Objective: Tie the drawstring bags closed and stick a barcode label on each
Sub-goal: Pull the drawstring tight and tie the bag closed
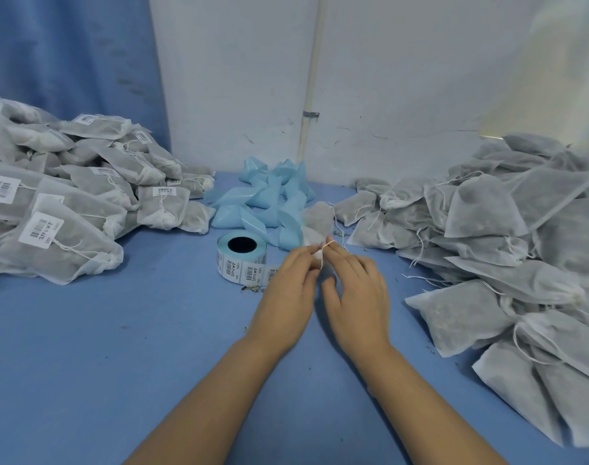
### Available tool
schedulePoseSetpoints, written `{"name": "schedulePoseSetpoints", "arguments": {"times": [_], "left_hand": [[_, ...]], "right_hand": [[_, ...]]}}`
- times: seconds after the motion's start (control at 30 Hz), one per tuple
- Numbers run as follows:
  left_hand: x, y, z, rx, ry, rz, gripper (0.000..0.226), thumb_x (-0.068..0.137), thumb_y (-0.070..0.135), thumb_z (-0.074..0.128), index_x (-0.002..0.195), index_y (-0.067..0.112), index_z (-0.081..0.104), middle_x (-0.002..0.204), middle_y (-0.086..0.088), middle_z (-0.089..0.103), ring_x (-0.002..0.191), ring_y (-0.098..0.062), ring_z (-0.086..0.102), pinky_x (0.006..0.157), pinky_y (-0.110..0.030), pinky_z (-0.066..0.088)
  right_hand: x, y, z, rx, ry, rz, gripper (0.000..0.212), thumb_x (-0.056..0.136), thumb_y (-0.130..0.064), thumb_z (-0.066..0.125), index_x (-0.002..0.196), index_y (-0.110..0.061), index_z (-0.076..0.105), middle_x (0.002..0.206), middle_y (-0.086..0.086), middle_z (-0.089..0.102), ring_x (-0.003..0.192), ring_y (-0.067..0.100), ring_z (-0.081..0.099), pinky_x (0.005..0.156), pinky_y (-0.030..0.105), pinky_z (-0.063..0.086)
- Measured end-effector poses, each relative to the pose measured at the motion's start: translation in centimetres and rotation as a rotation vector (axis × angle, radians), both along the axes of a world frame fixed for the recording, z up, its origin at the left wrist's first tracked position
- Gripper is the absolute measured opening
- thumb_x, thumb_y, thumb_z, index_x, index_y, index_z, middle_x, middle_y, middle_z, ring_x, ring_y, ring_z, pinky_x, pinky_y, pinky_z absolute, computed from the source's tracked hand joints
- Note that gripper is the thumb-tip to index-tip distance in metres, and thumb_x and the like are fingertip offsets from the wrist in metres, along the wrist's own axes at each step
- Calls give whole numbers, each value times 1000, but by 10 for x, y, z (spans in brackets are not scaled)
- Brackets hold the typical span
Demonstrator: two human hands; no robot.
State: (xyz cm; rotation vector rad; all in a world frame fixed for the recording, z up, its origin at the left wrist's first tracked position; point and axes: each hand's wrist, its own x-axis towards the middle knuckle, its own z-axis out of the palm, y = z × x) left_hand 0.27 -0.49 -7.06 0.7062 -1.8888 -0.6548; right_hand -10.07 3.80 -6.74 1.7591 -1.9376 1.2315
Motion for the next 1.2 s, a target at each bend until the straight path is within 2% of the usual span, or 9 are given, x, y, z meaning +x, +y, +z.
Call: {"name": "schedulePoseSetpoints", "arguments": {"times": [0.2, 0.33, 0.43, 0.53, 0.67, 0.83, 1.0, 1.1, 1.2], "left_hand": [[-2, -3, -5, 222, -23, -72, 10, 96, 11, 49, 95, 13, 59, 92, -4, 64, 85, -19, 62, 79, -27, 48], [-3, -5, -8, 199, -93, -57, 9, 95, 14, 50, 89, 16, 57, 77, 6, 58, 73, -10, 55, 66, -11, 38], [-3, -5, -7, 235, -75, -77, 17, 96, 14, 49, 83, 23, 53, 81, 8, 61, 71, 0, 56, 67, -8, 39], [-3, -4, -6, 353, 10, -95, 22, 99, 14, 44, 82, 27, 49, 85, 5, 65, 76, -3, 65, 75, -21, 50], [-3, -6, -6, 431, 51, -25, 18, 101, 16, 37, 87, 24, 45, 85, 2, 65, 75, -17, 68, 76, -36, 51], [-1, -6, -3, 469, 116, 32, 14, 102, 18, 36, 90, 21, 42, 75, 1, 62, 58, -16, 65, 65, -30, 48], [-1, -2, -2, 250, 34, 104, 10, 99, 16, 44, 91, 20, 49, 75, 5, 62, 55, 0, 58, 58, -12, 42], [-2, 0, -1, 325, 112, -2, 14, 99, 10, 46, 89, 18, 52, 82, 8, 64, 60, 2, 58, 60, -11, 46], [-4, -2, 1, 526, 291, -152, 20, 99, 5, 42, 86, 17, 51, 83, 9, 66, 63, 2, 62, 59, -17, 51]], "right_hand": [[-6, -3, -2, -106, -538, 166, 24, 89, -8, 62, 94, -30, 70, 94, -26, 64, 95, 10, 61, 82, 15, 44], [-9, -4, 1, -127, -700, 188, 32, 87, -4, 65, 86, -36, 69, 92, -17, 69, 84, -4, 63, 72, 9, 45], [-10, -6, 1, -116, -878, 199, 26, 84, -6, 69, 81, -31, 73, 87, -14, 74, 83, -2, 67, 74, 10, 47], [-11, -8, 1, -97, -1015, 233, 21, 80, -6, 73, 76, -27, 76, 82, -12, 75, 79, -1, 68, 71, 10, 49], [-11, -9, 1, -30, -994, 252, 14, 79, -9, 75, 77, -23, 76, 83, -9, 75, 80, 1, 69, 71, 10, 48], [-3, -5, 1, 69, -723, 266, 20, 80, -14, 75, 73, -32, 74, 77, -15, 73, 76, 1, 68, 71, 16, 49], [2, -5, -1, 82, -422, 121, 5, 81, -15, 72, 79, -17, 76, 79, -5, 70, 81, 19, 62, 80, 36, 48], [2, -5, 1, 48, -504, 120, 13, 78, -10, 73, 70, -18, 67, 84, -5, 62, 77, 17, 60, 74, 31, 50], [4, -5, 1, 66, -676, 169, 21, 77, -7, 74, 67, -22, 63, 94, -8, 48, 66, 2, 55, 66, 13, 47]]}}
